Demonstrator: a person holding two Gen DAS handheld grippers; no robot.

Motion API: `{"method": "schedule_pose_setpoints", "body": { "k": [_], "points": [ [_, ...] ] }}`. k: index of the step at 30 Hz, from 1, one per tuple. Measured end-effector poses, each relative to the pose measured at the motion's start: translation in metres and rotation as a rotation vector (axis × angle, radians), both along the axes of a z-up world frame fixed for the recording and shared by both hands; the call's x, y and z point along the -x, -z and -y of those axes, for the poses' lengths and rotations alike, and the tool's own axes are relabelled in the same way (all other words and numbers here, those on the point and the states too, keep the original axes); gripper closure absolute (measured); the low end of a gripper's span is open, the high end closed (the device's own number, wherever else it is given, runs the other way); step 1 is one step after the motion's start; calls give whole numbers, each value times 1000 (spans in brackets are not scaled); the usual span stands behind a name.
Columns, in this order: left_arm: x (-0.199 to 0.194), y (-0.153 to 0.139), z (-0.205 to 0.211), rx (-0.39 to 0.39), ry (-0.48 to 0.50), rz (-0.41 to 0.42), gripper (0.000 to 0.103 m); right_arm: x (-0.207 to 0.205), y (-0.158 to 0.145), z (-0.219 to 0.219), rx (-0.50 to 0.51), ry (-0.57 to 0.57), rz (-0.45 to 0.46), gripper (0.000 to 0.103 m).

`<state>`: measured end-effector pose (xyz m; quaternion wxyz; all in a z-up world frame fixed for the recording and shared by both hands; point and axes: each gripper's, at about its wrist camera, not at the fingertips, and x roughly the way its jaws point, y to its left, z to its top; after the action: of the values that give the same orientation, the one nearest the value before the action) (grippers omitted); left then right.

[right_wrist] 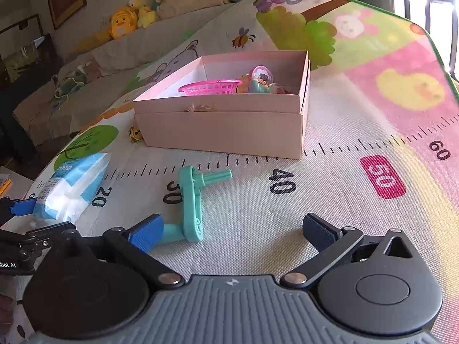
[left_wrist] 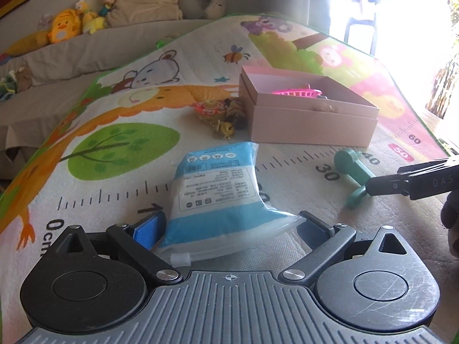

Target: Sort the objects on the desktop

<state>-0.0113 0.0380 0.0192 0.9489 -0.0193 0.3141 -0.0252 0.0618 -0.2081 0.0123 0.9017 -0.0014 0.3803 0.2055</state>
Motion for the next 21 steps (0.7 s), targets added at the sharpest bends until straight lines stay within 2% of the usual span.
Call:
{"method": "schedule_pose_setpoints", "body": {
  "k": [2, 4, 9, 13, 18, 21],
  "points": [
    [-1, 0, -3, 18, -3, -5, 2, -2, -6, -2, -10, -66, -26, 0],
    [-2, 1, -5, 35, -3, -12, 2, 9, -14, -7, -17, -107, 26, 0],
    [-3, 2, -7, 49, -11, -22, 2, 24, -14, -36, 109, -148, 104, 0],
    [-3, 2, -7, 47, -14, -22, 1, 15, -11, -31, 136, -89, 86, 0],
    [-2, 2, -6, 39, -16, -21, 1, 15, -5, -8, 286, 57, 141, 0],
    [-1, 2, -5, 31, -17, -15, 1, 14, -7, 10, 262, 120, 122, 0]
  ]
}}
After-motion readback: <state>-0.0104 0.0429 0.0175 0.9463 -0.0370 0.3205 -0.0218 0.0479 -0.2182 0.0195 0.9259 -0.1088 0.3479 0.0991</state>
